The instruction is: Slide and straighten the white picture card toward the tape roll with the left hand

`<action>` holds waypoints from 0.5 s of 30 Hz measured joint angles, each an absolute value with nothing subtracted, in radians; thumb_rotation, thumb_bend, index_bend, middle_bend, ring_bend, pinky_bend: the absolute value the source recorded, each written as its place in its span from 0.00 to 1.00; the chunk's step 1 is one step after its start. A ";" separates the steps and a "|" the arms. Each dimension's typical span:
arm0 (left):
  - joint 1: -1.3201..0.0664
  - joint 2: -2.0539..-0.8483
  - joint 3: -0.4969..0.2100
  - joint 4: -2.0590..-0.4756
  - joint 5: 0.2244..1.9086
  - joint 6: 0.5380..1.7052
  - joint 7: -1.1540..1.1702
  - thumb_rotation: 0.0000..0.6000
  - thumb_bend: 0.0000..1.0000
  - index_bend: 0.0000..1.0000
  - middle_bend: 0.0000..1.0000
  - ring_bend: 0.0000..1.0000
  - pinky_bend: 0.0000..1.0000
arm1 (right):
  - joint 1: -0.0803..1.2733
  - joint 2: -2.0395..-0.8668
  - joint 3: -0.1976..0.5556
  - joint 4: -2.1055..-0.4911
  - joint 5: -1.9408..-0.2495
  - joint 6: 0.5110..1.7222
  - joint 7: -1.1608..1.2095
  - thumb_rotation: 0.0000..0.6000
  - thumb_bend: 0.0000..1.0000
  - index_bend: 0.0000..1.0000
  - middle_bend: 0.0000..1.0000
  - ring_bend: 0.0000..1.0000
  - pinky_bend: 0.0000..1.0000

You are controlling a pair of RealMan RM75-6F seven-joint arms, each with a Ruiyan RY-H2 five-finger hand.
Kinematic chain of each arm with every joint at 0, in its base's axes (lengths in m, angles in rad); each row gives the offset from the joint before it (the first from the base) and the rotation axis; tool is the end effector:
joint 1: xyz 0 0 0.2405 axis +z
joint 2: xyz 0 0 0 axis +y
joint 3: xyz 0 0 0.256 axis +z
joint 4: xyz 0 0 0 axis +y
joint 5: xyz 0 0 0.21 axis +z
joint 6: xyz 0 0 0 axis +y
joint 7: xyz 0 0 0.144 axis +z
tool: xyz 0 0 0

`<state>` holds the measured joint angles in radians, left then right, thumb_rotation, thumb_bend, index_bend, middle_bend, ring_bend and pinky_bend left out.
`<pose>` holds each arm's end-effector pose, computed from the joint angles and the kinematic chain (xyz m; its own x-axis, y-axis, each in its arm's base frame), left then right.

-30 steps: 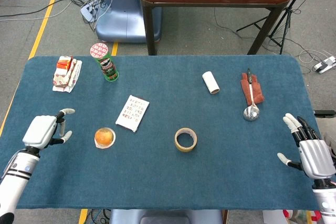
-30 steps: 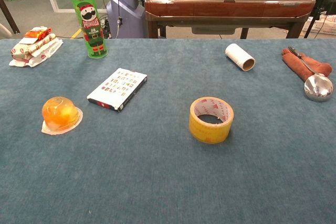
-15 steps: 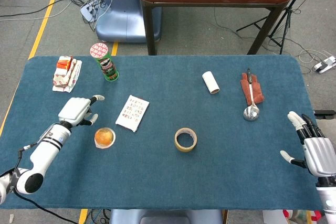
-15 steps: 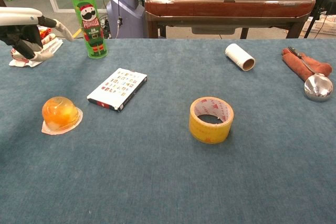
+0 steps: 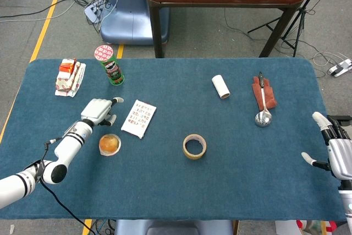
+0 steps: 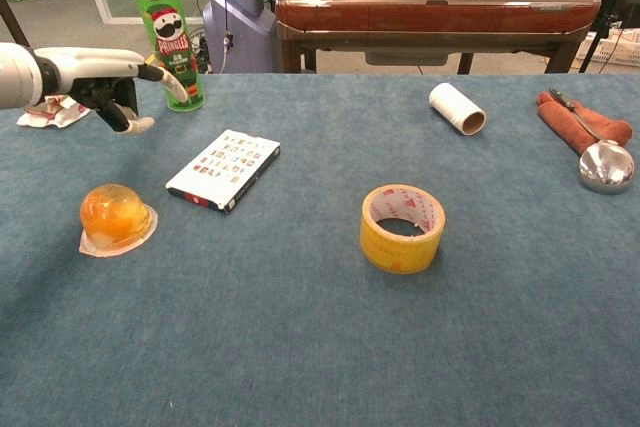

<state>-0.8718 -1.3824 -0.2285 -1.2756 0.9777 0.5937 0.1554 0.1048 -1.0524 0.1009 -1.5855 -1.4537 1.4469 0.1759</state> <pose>-0.1811 0.4228 0.0404 0.4591 0.3927 0.7968 0.8866 -0.2595 -0.3830 -0.3202 -0.1988 0.1893 0.3080 0.0306 0.9509 -0.9514 0.0174 0.3075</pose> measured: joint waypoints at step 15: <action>-0.964 -1.509 -0.187 -1.088 0.928 0.491 0.142 1.00 0.55 0.15 1.00 0.97 1.00 | 0.109 -1.041 0.118 -1.562 -1.415 1.421 0.221 1.00 0.13 0.08 0.12 0.01 0.19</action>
